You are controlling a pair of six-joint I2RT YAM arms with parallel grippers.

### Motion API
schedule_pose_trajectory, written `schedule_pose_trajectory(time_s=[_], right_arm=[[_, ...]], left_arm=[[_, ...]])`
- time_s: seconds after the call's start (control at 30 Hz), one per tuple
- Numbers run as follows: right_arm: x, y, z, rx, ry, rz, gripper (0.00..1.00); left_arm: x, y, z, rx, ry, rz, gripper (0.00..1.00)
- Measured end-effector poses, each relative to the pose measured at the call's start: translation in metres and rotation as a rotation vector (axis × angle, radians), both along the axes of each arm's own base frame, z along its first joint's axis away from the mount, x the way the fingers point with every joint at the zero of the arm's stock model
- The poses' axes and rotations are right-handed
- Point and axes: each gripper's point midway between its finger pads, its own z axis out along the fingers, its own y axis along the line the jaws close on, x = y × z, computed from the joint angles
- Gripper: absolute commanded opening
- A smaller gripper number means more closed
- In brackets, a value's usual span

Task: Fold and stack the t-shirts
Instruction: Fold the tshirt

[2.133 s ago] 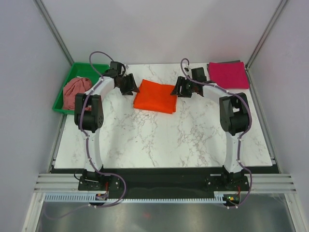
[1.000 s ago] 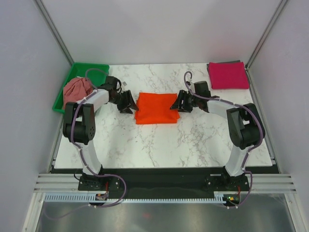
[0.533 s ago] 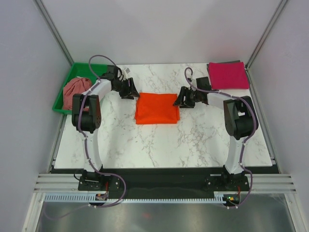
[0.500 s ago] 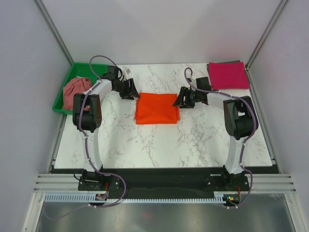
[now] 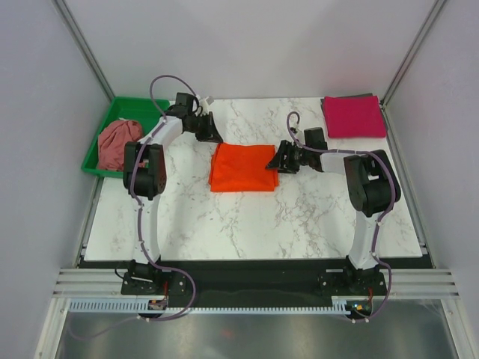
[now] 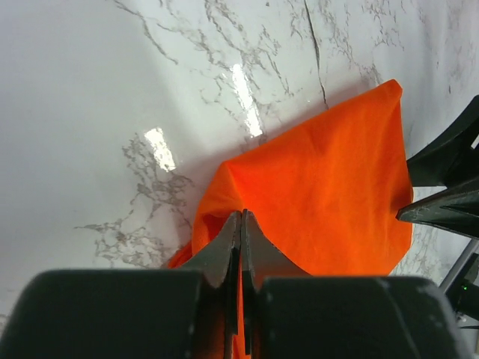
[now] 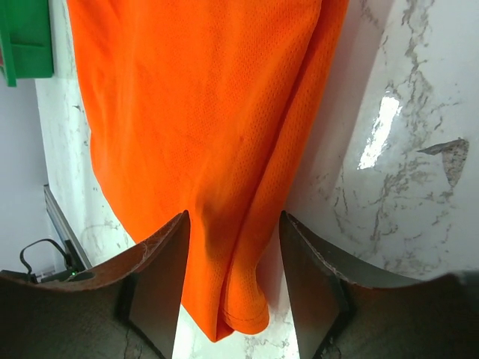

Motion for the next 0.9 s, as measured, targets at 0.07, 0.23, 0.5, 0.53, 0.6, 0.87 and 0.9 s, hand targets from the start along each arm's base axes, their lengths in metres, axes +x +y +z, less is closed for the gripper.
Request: schedule_pose_trajectory(time_s=[0.07,0.23,0.5,0.53,0.6,0.87,0.9], right_arm=[[0.0,0.001,-0.001,0.01,-0.004,-0.007,0.59],[0.001,0.002,0.0,0.018,-0.013,-0.014,0.59],[0.002,0.004,0.0,0.05,-0.032,-0.024,0.61],[0.002,0.004,0.0,0.05,-0.034,-0.024,0.6],[0.002,0.004,-0.001,0.051,-0.038,-0.025,0.59],[-0.002,0.01,-0.001,0.072,-0.059,-0.008,0.59],[-0.003,0.012,-0.001,0.074,-0.059,-0.003,0.59]], left_arm=[[-0.001,-0.004,0.001,0.015,-0.007,-0.001,0.02],[-0.008,0.002,0.01,0.086,-0.026,0.055,0.02],[0.011,0.051,0.02,0.117,-0.046,0.285,0.02],[0.014,0.054,0.016,0.115,-0.042,0.299,0.02],[0.018,0.057,0.004,0.109,-0.025,0.317,0.02],[0.018,0.053,-0.041,0.09,0.069,0.332,0.02],[0.018,0.053,-0.042,0.089,0.07,0.333,0.02]])
